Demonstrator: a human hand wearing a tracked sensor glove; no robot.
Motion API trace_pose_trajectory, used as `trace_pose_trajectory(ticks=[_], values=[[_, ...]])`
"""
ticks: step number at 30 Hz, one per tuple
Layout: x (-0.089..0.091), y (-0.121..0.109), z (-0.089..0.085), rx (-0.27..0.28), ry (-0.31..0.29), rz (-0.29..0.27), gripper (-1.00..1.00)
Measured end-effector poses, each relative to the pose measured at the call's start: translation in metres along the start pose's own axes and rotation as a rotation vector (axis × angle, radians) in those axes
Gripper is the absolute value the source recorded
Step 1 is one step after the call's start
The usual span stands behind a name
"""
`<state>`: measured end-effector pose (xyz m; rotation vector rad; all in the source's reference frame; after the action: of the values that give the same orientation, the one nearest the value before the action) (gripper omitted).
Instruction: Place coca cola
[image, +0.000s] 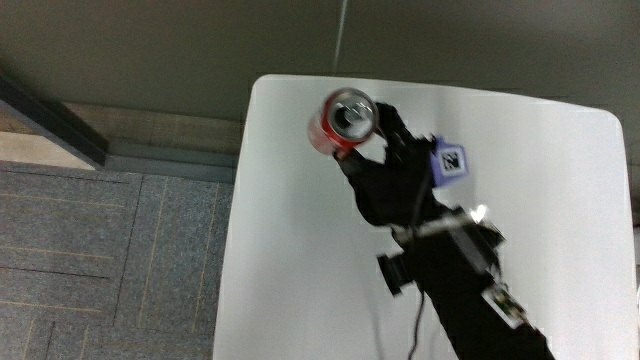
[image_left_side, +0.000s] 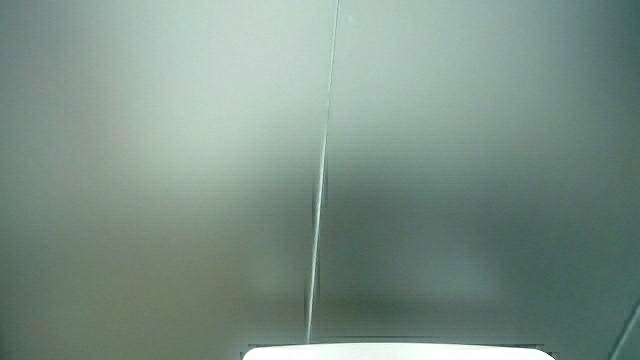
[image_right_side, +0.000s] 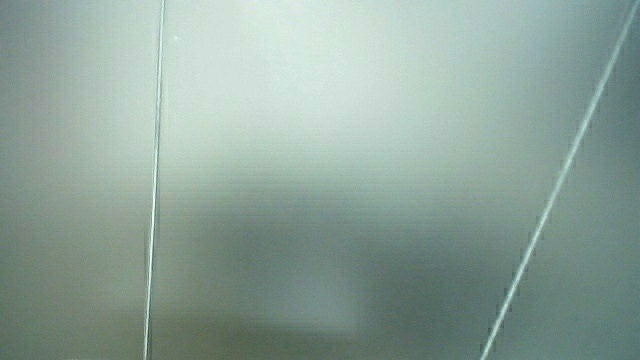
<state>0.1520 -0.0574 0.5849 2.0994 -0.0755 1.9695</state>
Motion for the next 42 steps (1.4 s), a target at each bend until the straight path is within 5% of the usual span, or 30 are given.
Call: trace_pose_trajectory(ticks=[3, 10, 15, 32, 42], values=[[-0.01, 0.004, -0.004, -0.004, 0.013, -0.006, 0.0], [0.003, 0.004, -0.009, -0.003, -0.094, -0.036, 0.0], [0.002, -0.001, -0.013, -0.002, -0.072, -0.084, 0.0], [0.013, -0.004, -0.006, 0.005, -0.061, -0.083, 0.0], [0.023, -0.009, -0.005, 0.018, -0.098, -0.1, -0.59]])
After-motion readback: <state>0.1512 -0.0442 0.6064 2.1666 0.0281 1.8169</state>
